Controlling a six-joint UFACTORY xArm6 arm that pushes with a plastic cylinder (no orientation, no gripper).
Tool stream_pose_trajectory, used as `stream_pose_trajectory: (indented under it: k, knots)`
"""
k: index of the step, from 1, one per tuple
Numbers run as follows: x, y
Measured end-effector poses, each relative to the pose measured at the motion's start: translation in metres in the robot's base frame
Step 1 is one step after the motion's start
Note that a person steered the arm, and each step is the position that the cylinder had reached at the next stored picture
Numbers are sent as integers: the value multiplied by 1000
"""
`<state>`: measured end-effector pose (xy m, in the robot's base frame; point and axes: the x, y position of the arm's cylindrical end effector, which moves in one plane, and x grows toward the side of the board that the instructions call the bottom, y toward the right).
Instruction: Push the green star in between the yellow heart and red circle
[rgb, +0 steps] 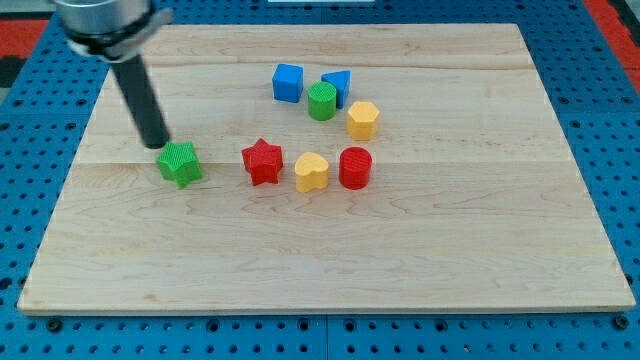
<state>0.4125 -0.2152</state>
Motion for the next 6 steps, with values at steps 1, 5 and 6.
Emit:
stream_pose_trajectory:
  k: [1, 5, 6]
  knots:
    - [24, -17]
    - [34, 169]
    - [34, 224]
